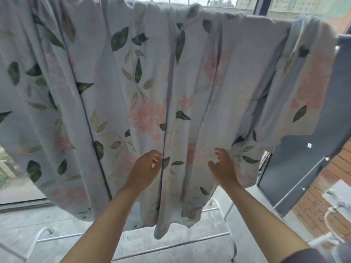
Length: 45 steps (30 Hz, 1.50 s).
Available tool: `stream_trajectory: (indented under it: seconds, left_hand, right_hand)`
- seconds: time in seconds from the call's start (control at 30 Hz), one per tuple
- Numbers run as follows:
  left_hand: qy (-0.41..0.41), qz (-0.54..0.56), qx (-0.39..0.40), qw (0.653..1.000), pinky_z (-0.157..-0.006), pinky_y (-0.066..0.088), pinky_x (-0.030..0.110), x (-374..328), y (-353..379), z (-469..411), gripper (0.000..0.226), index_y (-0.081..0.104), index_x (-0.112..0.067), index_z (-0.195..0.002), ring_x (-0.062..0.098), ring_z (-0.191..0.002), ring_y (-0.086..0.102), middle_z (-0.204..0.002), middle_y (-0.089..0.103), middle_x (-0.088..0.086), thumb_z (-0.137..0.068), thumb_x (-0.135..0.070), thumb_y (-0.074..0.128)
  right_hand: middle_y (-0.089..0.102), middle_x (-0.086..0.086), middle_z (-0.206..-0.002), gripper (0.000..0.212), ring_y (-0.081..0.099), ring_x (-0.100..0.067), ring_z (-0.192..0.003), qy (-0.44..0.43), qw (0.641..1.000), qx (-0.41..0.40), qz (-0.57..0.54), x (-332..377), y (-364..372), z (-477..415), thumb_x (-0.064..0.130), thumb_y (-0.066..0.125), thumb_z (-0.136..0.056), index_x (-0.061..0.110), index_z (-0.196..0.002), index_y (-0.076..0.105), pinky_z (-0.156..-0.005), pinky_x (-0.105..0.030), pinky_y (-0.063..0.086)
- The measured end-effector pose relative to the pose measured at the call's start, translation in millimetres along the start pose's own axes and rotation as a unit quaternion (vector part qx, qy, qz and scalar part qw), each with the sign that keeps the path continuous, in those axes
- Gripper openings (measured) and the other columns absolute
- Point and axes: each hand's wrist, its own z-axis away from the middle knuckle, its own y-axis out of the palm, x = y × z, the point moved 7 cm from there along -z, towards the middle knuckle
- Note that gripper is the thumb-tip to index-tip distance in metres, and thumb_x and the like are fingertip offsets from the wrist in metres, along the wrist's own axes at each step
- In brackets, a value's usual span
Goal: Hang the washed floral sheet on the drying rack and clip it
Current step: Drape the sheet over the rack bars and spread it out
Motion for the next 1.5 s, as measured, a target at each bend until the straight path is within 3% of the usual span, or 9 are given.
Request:
stream_trajectory:
  seconds: [0.33, 0.5, 0.73, 0.83, 0.93, 1.07, 1.2, 1.37, 1.5]
  left_hand:
    - [0.162, -0.031, 0.019, 0.986, -0.088, 0.046, 0.024, -178, 76, -84, 0.021, 0.061, -0.022, -0.11, 0.006, -0.096, 0.058, -0.104, 0.062, -0.01, -0.093, -0.021, 0.05]
    - [0.206, -0.031, -0.031, 0.977, -0.08, 0.05, 0.031, -278, 120, -128, 0.021, 0.059, -0.02, -0.109, 0.015, -0.09, 0.061, -0.101, 0.064, -0.005, -0.089, -0.022, 0.053]
    - [0.171, -0.059, -0.152, 0.972, -0.065, 0.046, 0.035, -389, 150, -184, 0.036, 0.04, -0.02, -0.11, 0.025, -0.089, 0.057, -0.106, 0.056, -0.001, -0.086, -0.041, 0.057]
    - [0.144, -0.046, -0.2, 0.968, -0.066, 0.041, 0.033, -414, 148, -200, 0.056, 0.029, -0.018, -0.127, 0.03, -0.093, 0.059, -0.124, 0.051, 0.002, -0.086, -0.043, 0.058]
    - [0.131, -0.042, -0.226, 0.964, -0.064, 0.04, 0.033, -427, 145, -218, 0.052, 0.03, -0.016, -0.127, 0.036, -0.089, 0.06, -0.112, 0.06, 0.006, -0.086, -0.033, 0.058]
    - [0.163, 0.04, -0.243, 0.955, -0.054, 0.031, 0.03, -445, 130, -234, 0.014, 0.041, -0.014, -0.075, 0.027, -0.064, 0.052, -0.062, 0.051, -0.001, -0.08, -0.011, 0.054]
    - [0.21, 0.12, -0.26, 0.935, -0.052, 0.034, 0.015, -479, 99, -260, 0.019, 0.046, -0.016, -0.066, 0.01, -0.06, 0.046, -0.065, 0.055, -0.003, -0.079, -0.006, 0.054]
    - [0.2, 0.157, -0.31, 0.916, -0.056, 0.033, 0.021, -513, 53, -328, 0.009, 0.062, -0.013, -0.082, 0.015, -0.07, 0.052, -0.076, 0.059, -0.001, -0.087, -0.011, 0.055]
    - [0.209, 0.124, -0.314, 0.918, -0.06, 0.03, 0.022, -530, 23, -377, 0.013, 0.05, -0.017, -0.078, 0.021, -0.078, 0.053, -0.074, 0.054, -0.004, -0.09, -0.012, 0.051]
  right_hand:
    - [0.046, -0.01, -0.118, 0.037, 0.045, -0.024, -0.108, -0.016, 0.982, -0.188, -0.013, -20, -156, -65, 0.006, 0.062, -0.083, 0.006, -0.118, 0.05, -0.08, -0.019, 0.031]
    - [0.043, -0.016, -0.124, 0.054, 0.045, -0.035, -0.113, -0.032, 0.961, -0.276, -0.008, -42, -249, -112, 0.036, 0.061, -0.077, 0.008, -0.12, 0.044, -0.092, -0.042, 0.041]
    - [0.025, -0.018, -0.147, 0.098, 0.043, -0.034, -0.125, 0.028, 0.991, -0.117, -0.062, -50, -315, -204, 0.061, 0.061, -0.079, 0.024, -0.15, 0.004, -0.091, -0.04, 0.04]
    - [0.05, -0.016, -0.131, 0.106, 0.059, -0.035, -0.105, 0.032, 0.995, -0.079, -0.05, -42, -321, -234, 0.07, 0.06, -0.072, 0.034, -0.147, -0.005, -0.083, -0.047, 0.052]
    - [0.062, -0.008, -0.115, 0.084, 0.062, -0.03, -0.097, 0.015, 0.993, -0.063, -0.102, -30, -325, -258, 0.053, 0.064, -0.075, 0.023, -0.143, 0.025, -0.082, -0.044, 0.054]
    - [0.066, -0.01, -0.084, 0.016, 0.062, -0.026, -0.078, -0.078, 0.989, -0.079, -0.102, 0, -336, -279, 0.018, 0.055, -0.083, 0.005, -0.091, 0.061, -0.065, -0.037, 0.05]
    - [0.061, -0.006, -0.071, 0.013, 0.056, -0.017, -0.059, -0.178, 0.953, -0.159, -0.186, 44, -370, -301, 0.016, 0.051, -0.089, 0.007, -0.087, 0.061, -0.049, -0.022, 0.041]
    - [0.064, 0.001, -0.086, 0.019, 0.057, -0.016, -0.081, -0.218, 0.944, -0.188, -0.159, 110, -405, -362, 0.015, 0.049, -0.09, 0.014, -0.097, 0.067, -0.067, -0.025, 0.042]
    - [0.065, -0.013, -0.104, 0.029, 0.06, -0.026, -0.095, -0.215, 0.957, -0.164, -0.105, 155, -414, -415, 0.016, 0.048, -0.089, 0.004, -0.112, 0.06, -0.082, -0.037, 0.051]
